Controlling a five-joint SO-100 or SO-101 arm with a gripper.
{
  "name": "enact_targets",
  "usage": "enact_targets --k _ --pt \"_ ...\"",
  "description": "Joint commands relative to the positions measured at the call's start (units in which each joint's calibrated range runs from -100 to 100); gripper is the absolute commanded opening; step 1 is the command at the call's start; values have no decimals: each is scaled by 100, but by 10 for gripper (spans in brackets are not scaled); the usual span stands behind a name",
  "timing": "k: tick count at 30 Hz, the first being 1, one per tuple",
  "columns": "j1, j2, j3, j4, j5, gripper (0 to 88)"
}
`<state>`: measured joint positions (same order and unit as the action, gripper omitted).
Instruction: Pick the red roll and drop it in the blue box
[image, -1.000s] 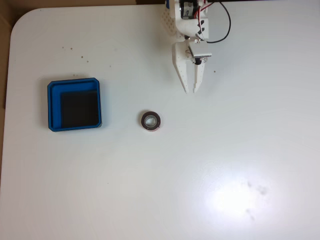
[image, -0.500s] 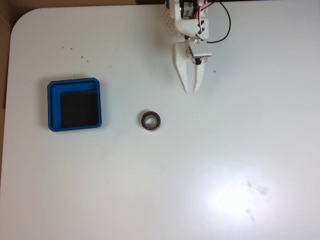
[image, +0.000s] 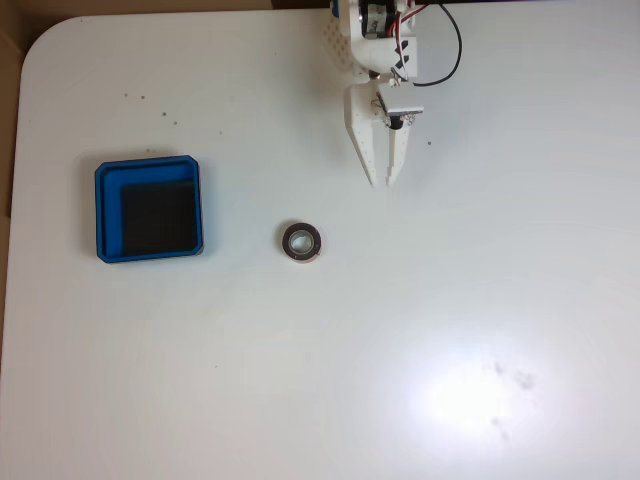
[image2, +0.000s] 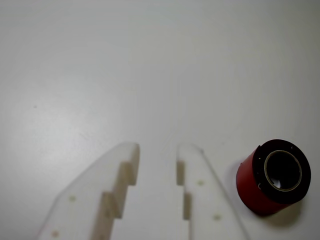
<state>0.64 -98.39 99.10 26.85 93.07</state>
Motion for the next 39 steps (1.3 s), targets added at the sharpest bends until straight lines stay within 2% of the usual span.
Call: enact_targets --k 1,17,19,25,28,39 --pt "-50 -35 90 -119 18 11" --pt "28 -27 90 -119 -8 11" --pt "185 -27 90 -119 -8 11" --pt "1582 -27 90 -119 -17 11" --pt "1992 -27 90 -119 18 11" --pt "2012 291 -126 -119 27 11"
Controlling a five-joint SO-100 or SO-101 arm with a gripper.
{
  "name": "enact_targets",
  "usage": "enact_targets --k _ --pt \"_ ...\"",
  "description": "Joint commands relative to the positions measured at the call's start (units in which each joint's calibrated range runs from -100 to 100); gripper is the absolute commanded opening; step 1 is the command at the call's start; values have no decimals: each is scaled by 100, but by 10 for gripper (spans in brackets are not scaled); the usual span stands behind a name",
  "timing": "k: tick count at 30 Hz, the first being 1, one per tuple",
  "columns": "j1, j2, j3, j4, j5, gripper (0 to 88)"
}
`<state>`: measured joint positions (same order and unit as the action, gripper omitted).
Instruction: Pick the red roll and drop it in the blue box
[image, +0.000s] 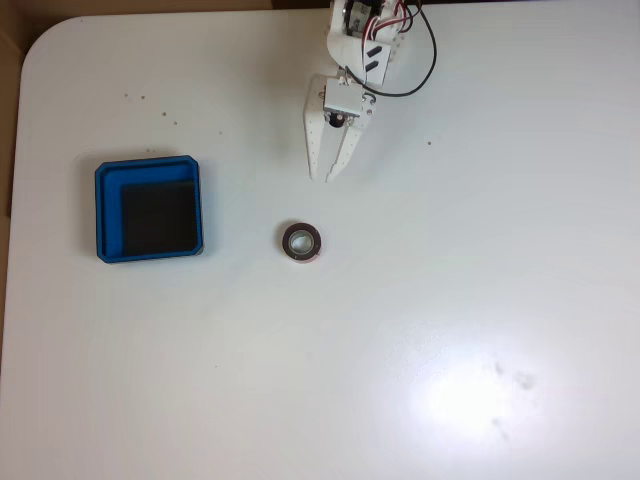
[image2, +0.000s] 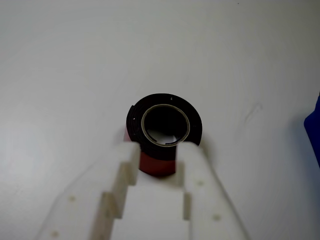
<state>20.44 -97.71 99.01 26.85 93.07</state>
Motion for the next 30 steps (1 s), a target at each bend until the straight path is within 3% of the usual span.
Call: enact_targets --k 1,11,24,30 --pt "13 432 -261 -119 27 11" --pt "-6 3743 -2678 -119 45 11" --pt "-16 5925 -4007 -77 71 11" --pt "-16 6878 -5355 1086 71 11"
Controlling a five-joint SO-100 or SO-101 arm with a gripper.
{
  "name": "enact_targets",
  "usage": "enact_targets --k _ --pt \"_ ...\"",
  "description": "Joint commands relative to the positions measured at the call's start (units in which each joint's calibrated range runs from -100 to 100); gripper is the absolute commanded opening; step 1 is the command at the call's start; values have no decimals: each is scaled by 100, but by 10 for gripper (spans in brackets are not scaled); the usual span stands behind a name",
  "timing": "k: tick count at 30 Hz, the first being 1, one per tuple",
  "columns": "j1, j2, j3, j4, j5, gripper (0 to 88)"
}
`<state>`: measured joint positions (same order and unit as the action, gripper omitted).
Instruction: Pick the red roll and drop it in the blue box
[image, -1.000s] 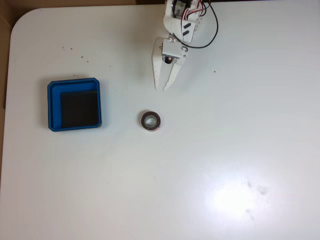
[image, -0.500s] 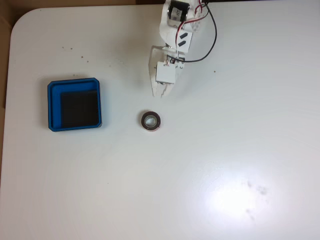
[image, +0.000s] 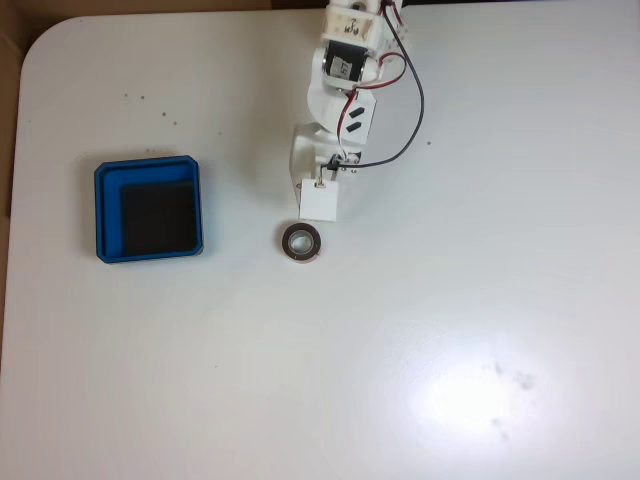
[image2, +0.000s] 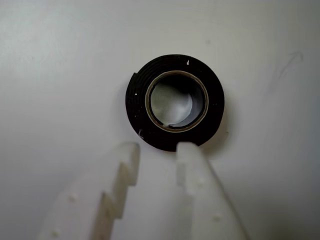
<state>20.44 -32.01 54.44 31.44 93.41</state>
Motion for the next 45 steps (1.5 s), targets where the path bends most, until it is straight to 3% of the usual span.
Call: enact_targets --k 1,8,11,18,27,36,45 --pt "-16 467 -1203 956 37 11" --pt "3 1804 -3288 2986 29 11" --pt "13 2440 -4006 3332 20 11" --pt "62 3635 -5408 3341 -59 11" --pt "62 4054 -5516 3415 -50 13" --pt "209 4229 -5444 3431 -50 162" --pt "209 4538 -5444 3431 256 183"
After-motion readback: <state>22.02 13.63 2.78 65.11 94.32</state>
